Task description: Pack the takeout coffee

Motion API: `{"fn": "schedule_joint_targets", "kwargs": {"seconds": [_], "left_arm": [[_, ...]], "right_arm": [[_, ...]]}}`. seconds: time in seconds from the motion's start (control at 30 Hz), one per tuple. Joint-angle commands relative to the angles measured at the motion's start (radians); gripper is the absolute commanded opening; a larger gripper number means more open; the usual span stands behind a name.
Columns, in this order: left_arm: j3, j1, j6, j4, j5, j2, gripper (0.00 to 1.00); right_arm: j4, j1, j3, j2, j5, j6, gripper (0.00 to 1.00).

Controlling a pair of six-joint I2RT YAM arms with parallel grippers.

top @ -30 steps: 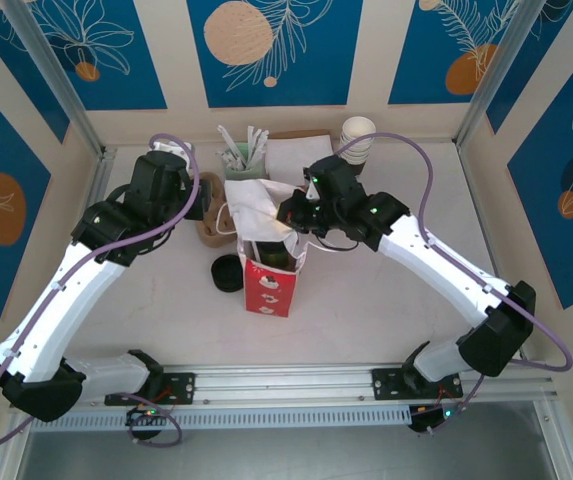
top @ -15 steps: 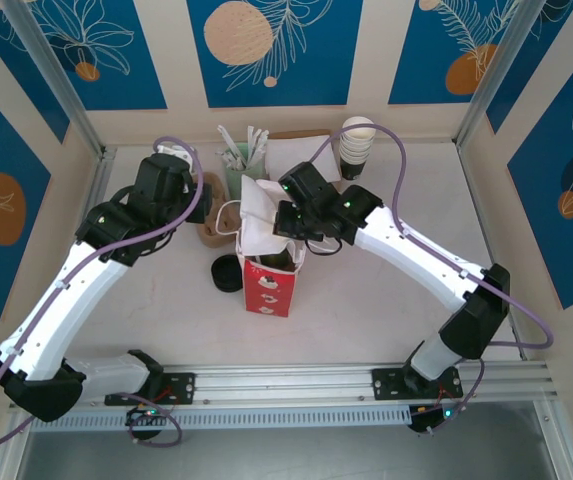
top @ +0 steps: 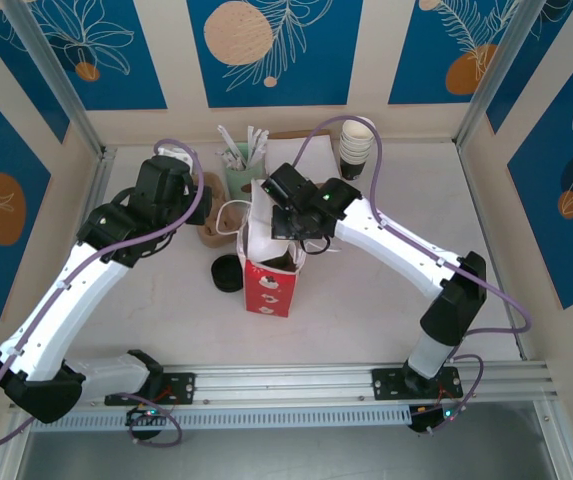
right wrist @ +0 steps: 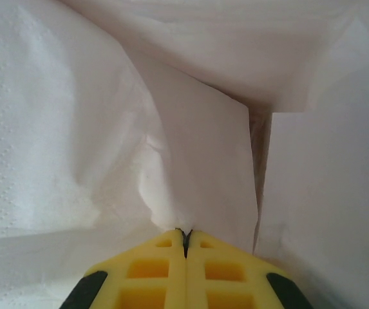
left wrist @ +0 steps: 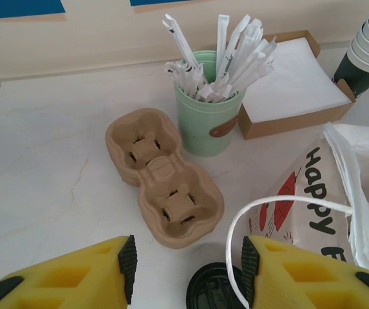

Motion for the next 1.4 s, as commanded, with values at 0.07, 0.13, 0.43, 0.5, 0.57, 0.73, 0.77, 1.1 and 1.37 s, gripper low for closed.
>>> {"fn": "schedule_joint_targets", "kwargs": {"seconds": [0.07,0.13,0.43,0.5,0.57,0.73,0.77,1.1,1.37], "left_arm": [[-0.013,0.018,0.006,0.018,0.026,-0.014,0.48],[-0.013,0.019,0.006,0.019,0.025,-0.014,0.49],[-0.031,0.019,0.005,0.019,0.029,-0.020,0.51],[-0.034,0.019,0.002,0.020,0.032,-0.020,0.51],[-0.040,0.019,0.002,0.024,0.030,-0.020,0.51],[-0.053,0.019,0.000,0.043,0.036,-0.013,0.52],[-0.055,0.020,0.000,0.048,0.035,-0.011,0.52],[-0.114,0.095,0.022,0.160,-0.008,-0.043,0.85],[-0.333,0.198,0.108,0.427,-0.124,-0.145,1.00]], "right_arm": [[-0.047,0.010,0.063,0.034,0.028,-0.035,0.00],[-0.054,0.011,0.076,0.039,0.029,-0.038,0.02],[-0.076,0.012,0.184,0.030,0.016,-0.103,0.33],[-0.092,0.013,0.225,0.027,0.021,-0.119,0.33],[-0.104,0.012,0.257,0.025,0.030,-0.130,0.33],[-0.083,0.012,0.305,-0.009,0.051,-0.185,0.33],[-0.073,0.012,0.309,-0.021,0.062,-0.199,0.34],[0.149,-0.095,0.098,-0.268,0.173,-0.350,0.42],[0.457,-0.426,-0.391,-0.604,0.085,-0.373,0.64]]}}
